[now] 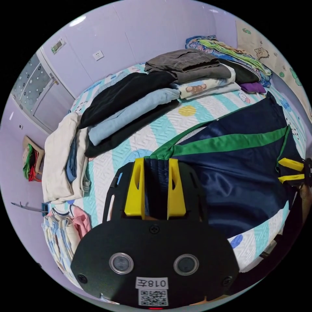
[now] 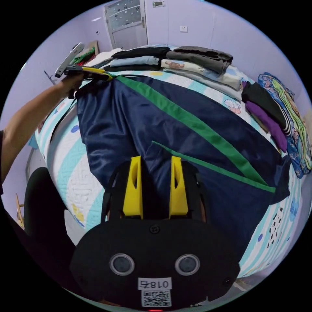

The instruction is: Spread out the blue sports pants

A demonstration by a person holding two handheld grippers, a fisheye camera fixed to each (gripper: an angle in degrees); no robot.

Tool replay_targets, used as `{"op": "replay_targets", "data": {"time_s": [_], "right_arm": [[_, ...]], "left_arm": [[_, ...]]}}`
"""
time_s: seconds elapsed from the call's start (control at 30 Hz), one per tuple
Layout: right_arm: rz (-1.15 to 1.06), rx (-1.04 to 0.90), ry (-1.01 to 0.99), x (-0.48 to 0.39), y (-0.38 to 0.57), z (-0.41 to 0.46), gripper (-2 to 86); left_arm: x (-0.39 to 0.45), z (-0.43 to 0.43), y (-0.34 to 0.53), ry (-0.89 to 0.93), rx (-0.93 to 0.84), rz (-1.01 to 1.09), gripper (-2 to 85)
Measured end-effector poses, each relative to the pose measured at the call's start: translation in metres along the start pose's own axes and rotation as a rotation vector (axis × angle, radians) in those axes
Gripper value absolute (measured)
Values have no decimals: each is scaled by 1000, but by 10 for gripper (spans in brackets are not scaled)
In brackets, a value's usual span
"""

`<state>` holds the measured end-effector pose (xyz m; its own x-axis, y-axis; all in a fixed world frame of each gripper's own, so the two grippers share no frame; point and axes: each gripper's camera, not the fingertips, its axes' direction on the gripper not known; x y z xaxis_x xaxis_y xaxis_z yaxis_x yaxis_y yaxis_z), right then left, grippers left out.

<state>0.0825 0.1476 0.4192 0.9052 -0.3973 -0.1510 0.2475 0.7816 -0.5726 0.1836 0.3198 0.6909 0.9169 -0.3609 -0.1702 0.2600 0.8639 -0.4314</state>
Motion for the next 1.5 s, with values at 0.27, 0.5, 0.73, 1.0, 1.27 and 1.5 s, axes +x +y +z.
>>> {"op": "replay_targets", "data": {"time_s": [0.27, 0.5, 0.73, 1.0, 1.27, 1.5], "right_arm": [[251, 217, -441, 95, 83, -41, 30], [601, 459, -829, 187, 185, -40, 59], [414, 722, -788, 240, 335, -138, 74], [617, 892, -579, 272, 540, -200, 75], [797, 1001, -513, 274, 616, -201, 55], [559, 1034, -488, 262, 620, -254, 21]], "left_arm": [[-27, -68, 89, 69, 257, -86, 98], [-71, -109, 169, 199, 371, -189, 83], [-93, -187, 321, 370, 566, -165, 53], [-100, -211, 515, 465, 501, -338, 50], [-151, -179, 590, 479, 446, -629, 0], [-187, -200, 614, 592, 546, -648, -4]]}}
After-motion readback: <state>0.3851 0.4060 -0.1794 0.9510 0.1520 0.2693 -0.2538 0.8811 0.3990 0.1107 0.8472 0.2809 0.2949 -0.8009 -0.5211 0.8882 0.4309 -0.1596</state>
